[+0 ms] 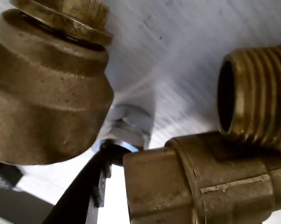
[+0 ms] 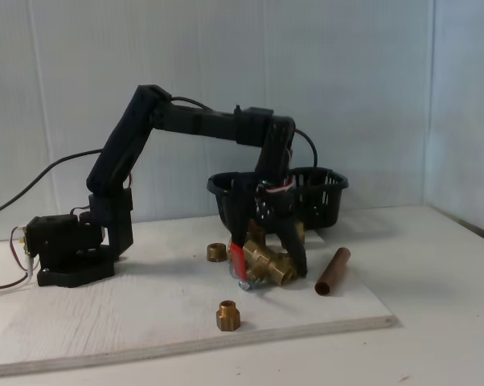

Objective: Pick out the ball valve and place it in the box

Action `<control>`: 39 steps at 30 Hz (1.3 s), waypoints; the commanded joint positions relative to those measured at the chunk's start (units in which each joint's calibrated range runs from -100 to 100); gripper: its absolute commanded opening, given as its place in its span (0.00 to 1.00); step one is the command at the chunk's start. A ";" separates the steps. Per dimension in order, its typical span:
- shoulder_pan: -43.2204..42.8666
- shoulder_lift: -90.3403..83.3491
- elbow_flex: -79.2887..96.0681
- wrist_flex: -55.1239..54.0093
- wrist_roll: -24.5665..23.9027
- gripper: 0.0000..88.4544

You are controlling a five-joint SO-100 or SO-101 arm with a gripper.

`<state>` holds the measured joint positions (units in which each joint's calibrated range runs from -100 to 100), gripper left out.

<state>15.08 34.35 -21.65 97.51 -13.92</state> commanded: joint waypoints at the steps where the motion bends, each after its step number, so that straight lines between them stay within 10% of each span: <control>1: -0.76 -0.65 -2.54 0.00 0.31 0.58; 39: 0.12 0.11 -7.32 1.55 1.81 0.50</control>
<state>15.01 35.03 -26.65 98.37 -12.37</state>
